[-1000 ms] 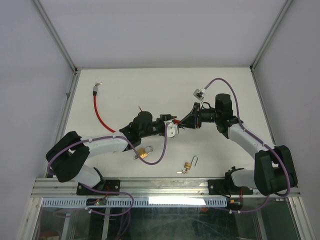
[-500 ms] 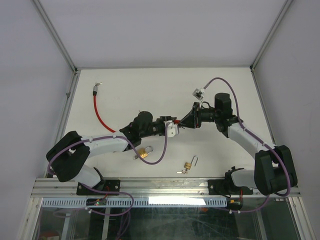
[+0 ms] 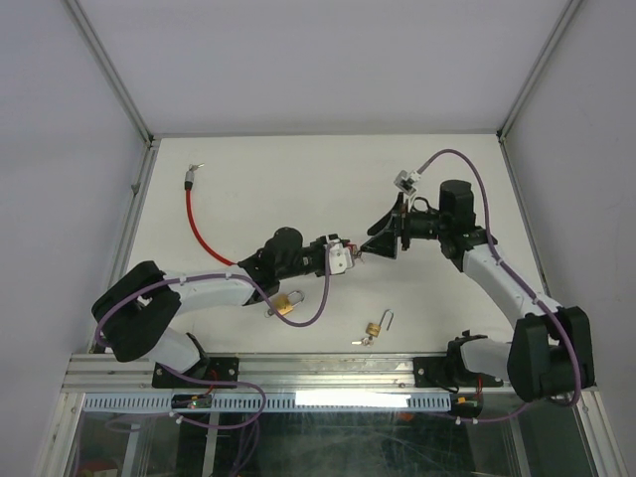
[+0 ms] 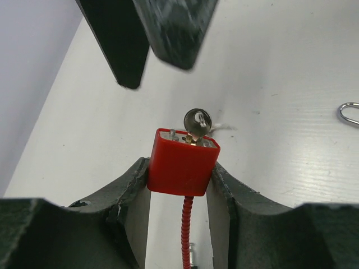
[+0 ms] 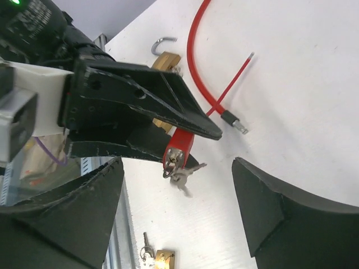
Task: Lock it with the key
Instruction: Pick up the lock from the center of the board, then lock the lock.
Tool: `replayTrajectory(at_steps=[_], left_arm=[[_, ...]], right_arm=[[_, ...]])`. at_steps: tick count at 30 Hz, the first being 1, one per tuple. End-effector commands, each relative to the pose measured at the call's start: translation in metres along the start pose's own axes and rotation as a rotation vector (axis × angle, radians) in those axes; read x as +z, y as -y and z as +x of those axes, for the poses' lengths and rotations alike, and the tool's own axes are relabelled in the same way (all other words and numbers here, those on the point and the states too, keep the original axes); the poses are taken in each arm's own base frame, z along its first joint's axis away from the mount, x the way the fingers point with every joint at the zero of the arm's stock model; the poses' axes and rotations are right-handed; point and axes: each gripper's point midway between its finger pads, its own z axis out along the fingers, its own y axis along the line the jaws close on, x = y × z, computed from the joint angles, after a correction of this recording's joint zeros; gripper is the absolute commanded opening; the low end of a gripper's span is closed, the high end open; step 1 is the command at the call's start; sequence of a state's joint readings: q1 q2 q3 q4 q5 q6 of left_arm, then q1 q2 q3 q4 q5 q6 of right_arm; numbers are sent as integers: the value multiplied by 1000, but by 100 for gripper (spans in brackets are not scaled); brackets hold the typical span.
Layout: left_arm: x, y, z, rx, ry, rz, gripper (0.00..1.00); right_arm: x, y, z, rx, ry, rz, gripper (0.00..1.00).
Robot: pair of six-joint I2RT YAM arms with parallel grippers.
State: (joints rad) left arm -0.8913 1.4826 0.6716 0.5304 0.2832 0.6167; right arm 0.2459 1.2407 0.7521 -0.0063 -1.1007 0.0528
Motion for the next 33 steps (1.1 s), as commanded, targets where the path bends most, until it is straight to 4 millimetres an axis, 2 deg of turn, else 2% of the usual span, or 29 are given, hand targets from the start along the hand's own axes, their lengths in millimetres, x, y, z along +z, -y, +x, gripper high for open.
replayTrajectory(at_steps=[1, 6, 11, 15, 22, 29, 33], left_arm=[[-4, -9, -36, -36, 112, -64, 0], [-2, -8, -36, -67, 88, -100, 0], [1, -10, -40, -57, 45, -154, 0], [3, -8, -36, -52, 20, -160, 0], [-1, -17, -37, -10, 12, -217, 0], [-4, -24, -41, 15, 27, -258, 0], [-4, -23, -42, 27, 34, -262, 0]], right_arm=[[-20, -23, -35, -184, 77, -18, 81], [-22, -28, -28, -231, 64, -39, 81], [-17, -16, -21, -211, 36, 11, 72], [-12, -15, -16, -250, 6, 19, 66], [-6, -5, -9, -168, -31, 40, 48], [6, -10, -3, -53, -56, -20, 31], [10, -10, -1, 27, -66, -41, 16]])
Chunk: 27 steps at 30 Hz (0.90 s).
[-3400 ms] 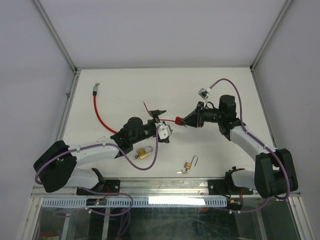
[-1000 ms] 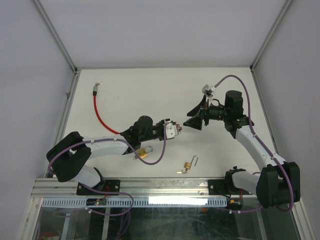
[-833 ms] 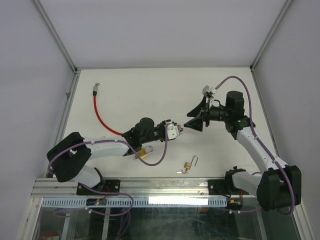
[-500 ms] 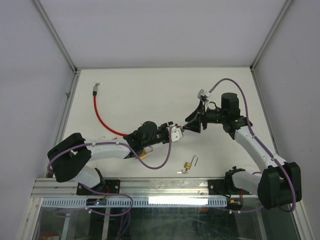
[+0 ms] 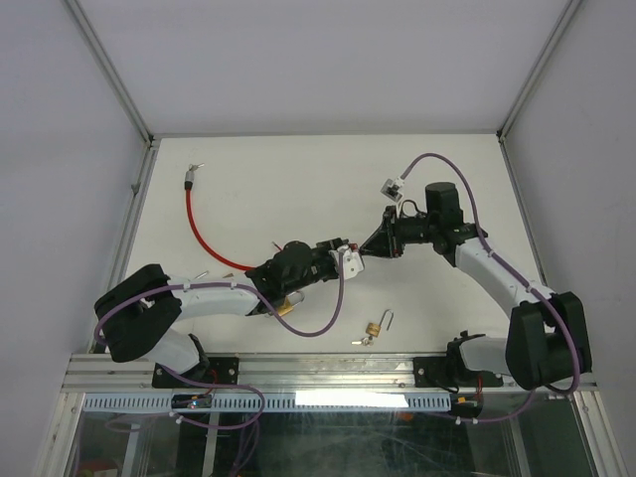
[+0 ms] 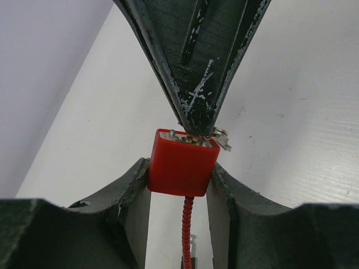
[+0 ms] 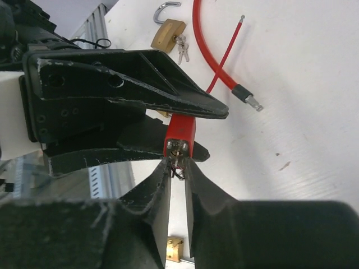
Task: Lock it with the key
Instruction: Lock the lock.
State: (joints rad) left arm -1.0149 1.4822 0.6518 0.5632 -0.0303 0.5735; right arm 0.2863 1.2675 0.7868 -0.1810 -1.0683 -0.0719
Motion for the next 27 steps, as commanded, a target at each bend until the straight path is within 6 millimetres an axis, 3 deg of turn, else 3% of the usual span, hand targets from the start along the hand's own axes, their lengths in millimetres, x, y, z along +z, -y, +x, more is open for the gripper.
replayTrajectory(at_steps=[1, 5, 13, 23, 25, 27], left_arm=[[-4, -26, -43, 33, 130, -100, 0], [-7, -31, -42, 73, 124, -137, 0], [-19, -51, -36, 258, 139, -274, 0], [-8, -62, -20, 395, 76, -372, 0], [-7, -60, -19, 384, 81, -369, 0], [-8, -58, -18, 360, 93, -364, 0]], right_arm=[[3, -9, -23, 28, 28, -55, 12], [5, -12, -24, 96, 26, -79, 0], [7, -22, -26, 281, 23, -175, 0], [14, -14, -21, 450, -17, -197, 0], [13, -15, -23, 457, -13, -198, 7], [10, -13, -26, 455, -1, -186, 22]])
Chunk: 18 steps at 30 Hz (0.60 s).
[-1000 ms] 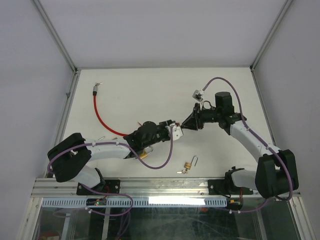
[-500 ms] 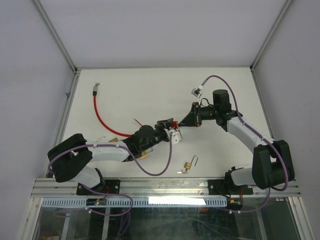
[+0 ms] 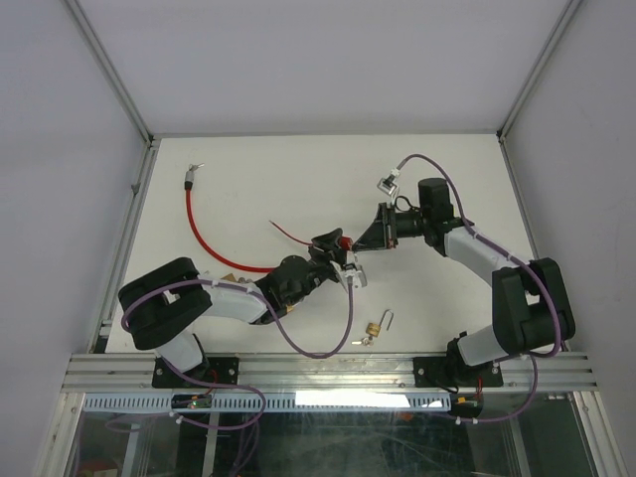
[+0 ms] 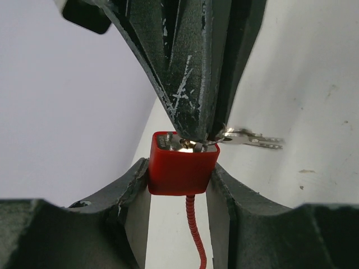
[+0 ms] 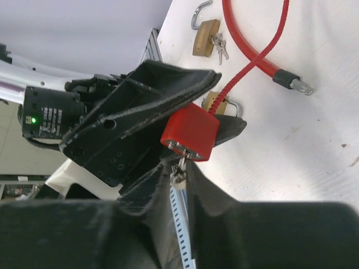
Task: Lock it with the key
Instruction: Lock the lock.
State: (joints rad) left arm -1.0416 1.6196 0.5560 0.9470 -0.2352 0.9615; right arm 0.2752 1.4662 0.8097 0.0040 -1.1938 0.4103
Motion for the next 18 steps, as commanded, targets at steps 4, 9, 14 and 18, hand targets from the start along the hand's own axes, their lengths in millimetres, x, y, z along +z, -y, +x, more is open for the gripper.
replayTrajectory(at_steps=[4, 9, 14, 18], left_arm=[[-4, -34, -25, -72, 95, -127, 0], [-8, -20, -30, -135, 108, -34, 0], [-15, -9, -38, -213, 128, 58, 0], [-21, 1, -55, -296, 171, 172, 0]], right_arm=[[-14, -21, -18, -77, 34, -18, 50], [-32, -27, -28, -252, 57, 60, 65], [-49, -45, -28, -535, 96, 83, 68], [-53, -65, -2, -934, 85, -16, 70]])
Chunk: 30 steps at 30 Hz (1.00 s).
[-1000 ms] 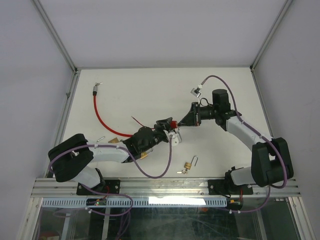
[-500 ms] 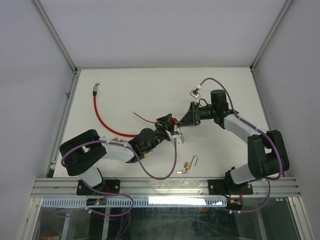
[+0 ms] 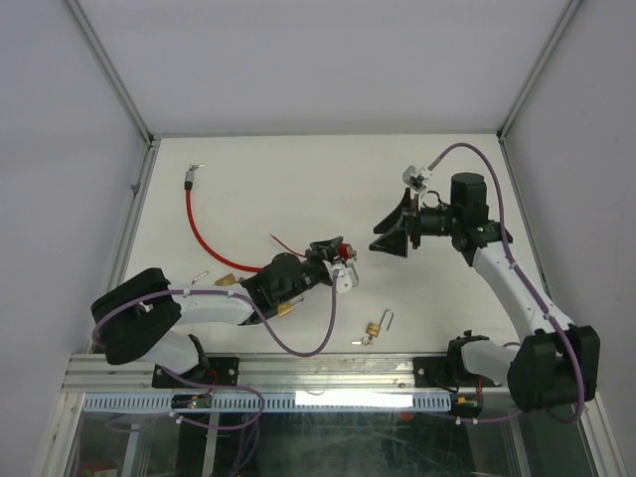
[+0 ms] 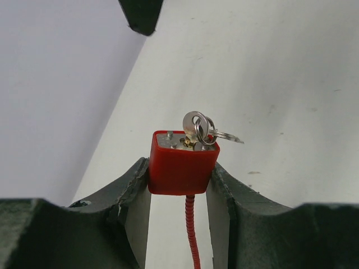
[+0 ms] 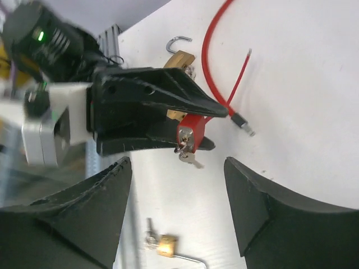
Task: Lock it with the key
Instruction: Lock the lock.
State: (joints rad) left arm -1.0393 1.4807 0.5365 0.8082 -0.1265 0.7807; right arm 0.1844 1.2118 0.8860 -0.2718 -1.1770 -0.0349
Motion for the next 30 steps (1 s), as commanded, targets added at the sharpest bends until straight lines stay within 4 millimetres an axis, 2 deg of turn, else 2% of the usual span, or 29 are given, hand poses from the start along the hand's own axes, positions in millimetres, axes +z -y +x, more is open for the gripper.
replayTrajectory(at_steps=[1, 6, 11, 22, 30], left_arm=[[-4, 8, -37, -131, 108, 125, 0], [-7, 18, -49, -151, 147, 200, 0], [-3, 22, -58, -167, 166, 251, 0], [7, 27, -63, -202, 162, 288, 0], [8, 28, -66, -206, 171, 299, 0]], right_arm=[[-11, -33, 10, -551, 40, -118, 71], [-13, -34, 23, -756, 1, -134, 67], [-12, -46, 47, -1003, -17, -235, 58], [-2, -39, 51, -1012, -58, -217, 40], [0, -38, 49, -992, -54, -210, 39]])
